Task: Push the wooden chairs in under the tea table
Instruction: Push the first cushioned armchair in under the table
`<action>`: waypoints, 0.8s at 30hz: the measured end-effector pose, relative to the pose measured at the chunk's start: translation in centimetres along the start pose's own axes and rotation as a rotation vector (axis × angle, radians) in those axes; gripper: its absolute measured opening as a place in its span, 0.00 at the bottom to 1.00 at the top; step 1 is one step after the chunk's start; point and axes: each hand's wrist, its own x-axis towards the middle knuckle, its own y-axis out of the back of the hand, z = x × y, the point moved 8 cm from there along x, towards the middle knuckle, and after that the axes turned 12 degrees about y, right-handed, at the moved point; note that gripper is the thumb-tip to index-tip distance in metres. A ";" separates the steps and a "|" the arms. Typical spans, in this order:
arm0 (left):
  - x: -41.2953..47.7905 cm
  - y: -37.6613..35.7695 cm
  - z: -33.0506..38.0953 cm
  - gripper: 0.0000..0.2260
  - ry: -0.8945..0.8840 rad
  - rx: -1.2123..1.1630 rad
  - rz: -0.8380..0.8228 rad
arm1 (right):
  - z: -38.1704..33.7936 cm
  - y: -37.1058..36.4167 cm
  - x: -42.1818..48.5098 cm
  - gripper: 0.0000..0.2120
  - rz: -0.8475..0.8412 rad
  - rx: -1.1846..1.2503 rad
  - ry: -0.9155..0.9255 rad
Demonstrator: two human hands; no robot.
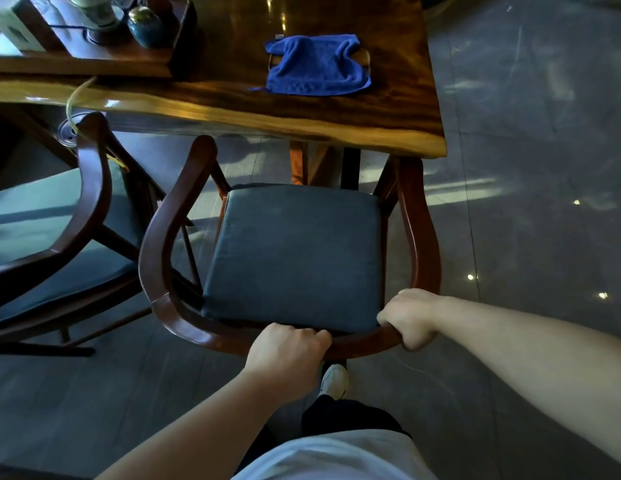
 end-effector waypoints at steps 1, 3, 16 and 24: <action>0.3 0.4 0.1 0.05 0.004 0.002 0.017 | 0.2 0.3 -0.2 0.07 -0.005 0.007 -0.004; 0.8 0.9 0.4 0.06 0.017 0.005 0.045 | 0.8 0.8 -0.8 0.08 -0.012 0.025 -0.023; -0.1 0.1 1.5 0.13 -0.007 0.010 0.028 | 1.3 -0.2 -2.2 0.08 0.026 0.041 -0.069; -3.2 -0.5 -9.6 0.13 0.050 0.100 -0.032 | -7.3 3.0 -1.2 0.24 0.532 0.315 0.130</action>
